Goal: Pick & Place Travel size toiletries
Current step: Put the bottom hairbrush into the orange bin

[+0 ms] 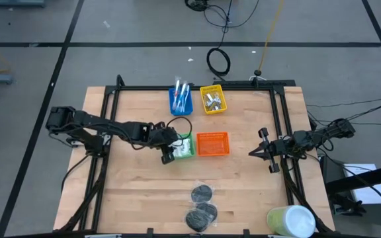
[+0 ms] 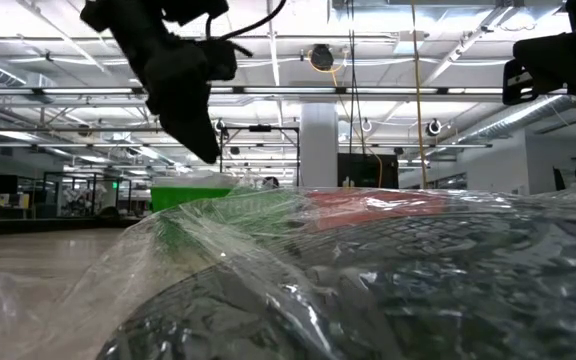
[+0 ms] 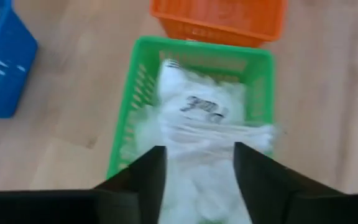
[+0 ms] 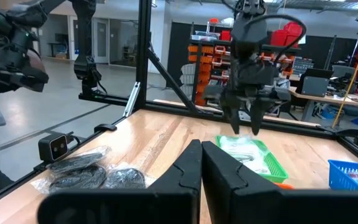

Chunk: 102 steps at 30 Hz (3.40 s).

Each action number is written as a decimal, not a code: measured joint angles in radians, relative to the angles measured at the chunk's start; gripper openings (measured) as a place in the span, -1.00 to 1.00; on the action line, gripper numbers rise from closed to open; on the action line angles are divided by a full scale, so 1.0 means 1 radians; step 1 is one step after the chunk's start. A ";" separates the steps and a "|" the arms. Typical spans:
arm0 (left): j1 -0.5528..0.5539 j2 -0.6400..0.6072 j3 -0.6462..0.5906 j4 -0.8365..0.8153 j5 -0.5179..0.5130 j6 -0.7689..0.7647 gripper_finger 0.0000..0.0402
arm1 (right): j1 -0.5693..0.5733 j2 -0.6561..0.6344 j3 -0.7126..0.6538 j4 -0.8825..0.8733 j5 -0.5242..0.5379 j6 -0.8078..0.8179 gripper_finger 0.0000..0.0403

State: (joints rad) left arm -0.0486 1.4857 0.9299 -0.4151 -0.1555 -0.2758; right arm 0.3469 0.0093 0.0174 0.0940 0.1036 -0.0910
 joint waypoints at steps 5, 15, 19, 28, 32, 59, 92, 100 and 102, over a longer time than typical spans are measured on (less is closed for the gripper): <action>-0.021 0.000 0.101 -0.122 0.098 -0.047 0.19 | 0.000 0.000 0.000 0.000 0.000 0.000 -1.00; -0.245 0.055 0.144 0.149 0.176 0.043 0.33 | 0.000 0.000 0.000 0.000 0.000 0.000 -1.00; -0.317 0.135 0.144 0.239 0.188 0.069 0.33 | 0.000 0.000 0.000 0.000 0.000 0.000 -1.00; -0.397 0.364 0.143 0.502 0.304 -0.009 0.33 | 0.000 0.000 0.000 0.000 0.000 0.000 -1.00; -0.406 0.437 0.143 0.591 0.351 -0.072 0.33 | 0.000 0.000 0.000 0.000 0.000 0.000 -1.00; -0.380 0.531 0.143 0.655 0.355 -0.231 -0.82 | 0.000 0.000 0.000 0.000 0.000 0.000 -1.00; -0.065 0.179 0.143 0.665 0.013 0.412 -1.00 | 0.000 0.000 0.000 0.000 0.000 0.000 -1.00; 0.058 0.312 0.143 0.681 0.103 0.328 -0.99 | 0.000 0.000 0.000 0.000 0.000 0.000 -1.00; 0.076 0.337 0.143 0.684 0.103 0.314 -0.98 | 0.000 0.000 0.000 0.000 0.000 0.000 -1.00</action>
State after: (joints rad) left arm 0.0274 1.8231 1.0725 0.2689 -0.0530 0.0387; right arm 0.3467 0.0097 0.0177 0.0938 0.1036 -0.0910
